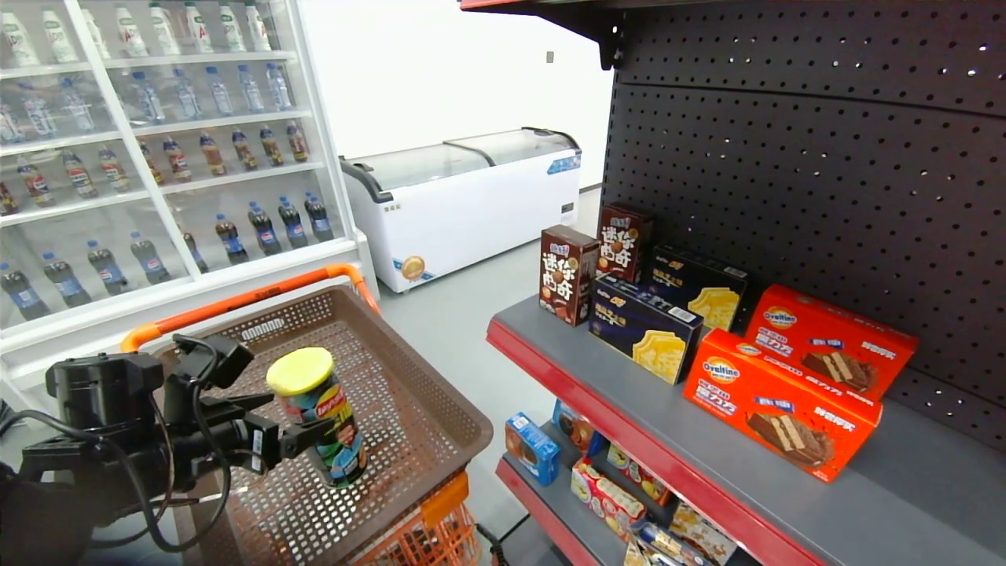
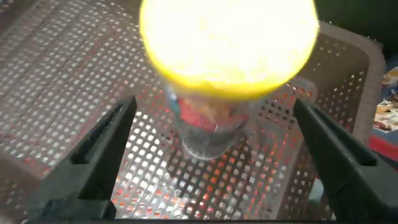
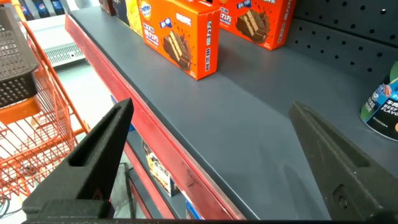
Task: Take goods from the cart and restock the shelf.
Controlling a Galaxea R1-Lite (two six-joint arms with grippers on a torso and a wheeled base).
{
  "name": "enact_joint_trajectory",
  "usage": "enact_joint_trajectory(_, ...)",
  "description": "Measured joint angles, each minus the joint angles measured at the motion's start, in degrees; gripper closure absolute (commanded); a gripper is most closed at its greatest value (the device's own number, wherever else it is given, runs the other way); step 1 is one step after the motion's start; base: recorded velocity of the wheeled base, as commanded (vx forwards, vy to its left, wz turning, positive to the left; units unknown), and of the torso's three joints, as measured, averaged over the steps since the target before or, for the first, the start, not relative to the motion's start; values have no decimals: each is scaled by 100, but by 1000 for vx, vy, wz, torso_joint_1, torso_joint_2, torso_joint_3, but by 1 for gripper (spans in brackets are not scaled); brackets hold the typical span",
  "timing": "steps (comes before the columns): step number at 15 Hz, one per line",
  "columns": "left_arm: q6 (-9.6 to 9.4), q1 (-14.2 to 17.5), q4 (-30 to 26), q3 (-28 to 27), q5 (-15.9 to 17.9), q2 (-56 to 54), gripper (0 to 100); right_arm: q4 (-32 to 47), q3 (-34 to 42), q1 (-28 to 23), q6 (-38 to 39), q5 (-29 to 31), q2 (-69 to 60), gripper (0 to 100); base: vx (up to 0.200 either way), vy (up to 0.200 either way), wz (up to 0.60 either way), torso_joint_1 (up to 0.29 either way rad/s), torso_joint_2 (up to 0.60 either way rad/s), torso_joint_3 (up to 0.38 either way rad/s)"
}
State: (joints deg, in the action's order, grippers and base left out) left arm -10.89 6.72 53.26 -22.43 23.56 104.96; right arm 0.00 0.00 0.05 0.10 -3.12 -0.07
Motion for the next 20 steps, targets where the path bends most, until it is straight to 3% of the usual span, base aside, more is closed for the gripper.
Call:
enact_joint_trajectory(4,-72,-112,317,-157,-6,527,0,0,0,-2,-2,0,0,0,0,0,0,0,0,0)
enact_joint_trajectory(7,-255,-162,435,-249,-15,830,0,0,0,0,0,0,0,0,0,0,0,0,0,0)
enact_joint_trajectory(14,-283,-254,619,-483,-4,1174,0,0,0,5,0,0,0,0,0,0,0,0,0,0)
enact_joint_trajectory(15,-277,-289,657,-491,5,1198,100,2,0,5,0,0,0,0,0,0,0,0,0,0)
enact_joint_trajectory(20,-282,-361,677,-566,11,1285,100,0,0,0,-2,0,0,0,0,0,0,0,0,0)
